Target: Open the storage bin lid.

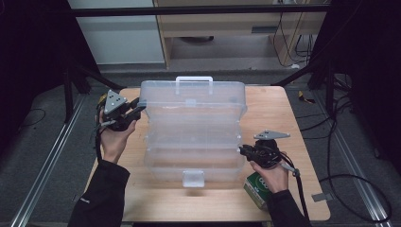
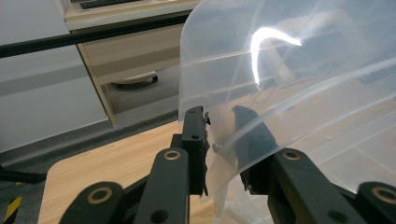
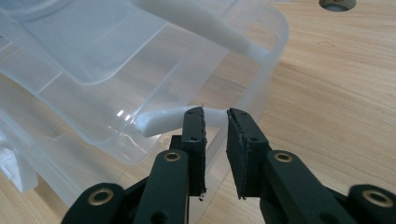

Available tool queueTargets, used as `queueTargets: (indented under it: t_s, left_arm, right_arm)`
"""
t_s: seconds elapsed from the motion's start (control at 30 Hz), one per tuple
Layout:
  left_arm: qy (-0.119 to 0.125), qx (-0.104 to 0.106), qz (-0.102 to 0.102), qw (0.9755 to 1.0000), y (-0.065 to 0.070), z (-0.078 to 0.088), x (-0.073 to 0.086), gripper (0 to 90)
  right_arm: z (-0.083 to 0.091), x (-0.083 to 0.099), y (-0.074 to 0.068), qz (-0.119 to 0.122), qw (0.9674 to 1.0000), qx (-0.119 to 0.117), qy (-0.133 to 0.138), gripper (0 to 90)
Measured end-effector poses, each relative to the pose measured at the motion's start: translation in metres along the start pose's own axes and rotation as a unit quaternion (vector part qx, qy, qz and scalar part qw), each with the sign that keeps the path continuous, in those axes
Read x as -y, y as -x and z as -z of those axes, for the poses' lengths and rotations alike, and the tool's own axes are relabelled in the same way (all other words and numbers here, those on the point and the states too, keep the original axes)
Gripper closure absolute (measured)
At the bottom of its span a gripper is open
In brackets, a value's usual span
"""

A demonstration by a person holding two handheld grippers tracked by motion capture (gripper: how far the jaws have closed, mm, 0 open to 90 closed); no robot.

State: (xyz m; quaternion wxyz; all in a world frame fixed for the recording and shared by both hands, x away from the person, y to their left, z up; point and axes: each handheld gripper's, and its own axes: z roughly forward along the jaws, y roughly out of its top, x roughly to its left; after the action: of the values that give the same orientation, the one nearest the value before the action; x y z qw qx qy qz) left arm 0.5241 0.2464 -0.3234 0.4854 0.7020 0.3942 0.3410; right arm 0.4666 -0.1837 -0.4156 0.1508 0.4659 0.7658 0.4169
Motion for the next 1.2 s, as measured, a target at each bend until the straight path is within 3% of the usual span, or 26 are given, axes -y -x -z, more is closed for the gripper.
queueTargets:
  t_s: [1.2]
  left_arm:
    - [-0.015,-0.012,0.033,0.9993,-0.015,-0.034,-0.024,76.4]
  right_arm:
    - [-0.001,-0.002,-0.001,-0.004,0.9999,0.006,-0.01,77.0]
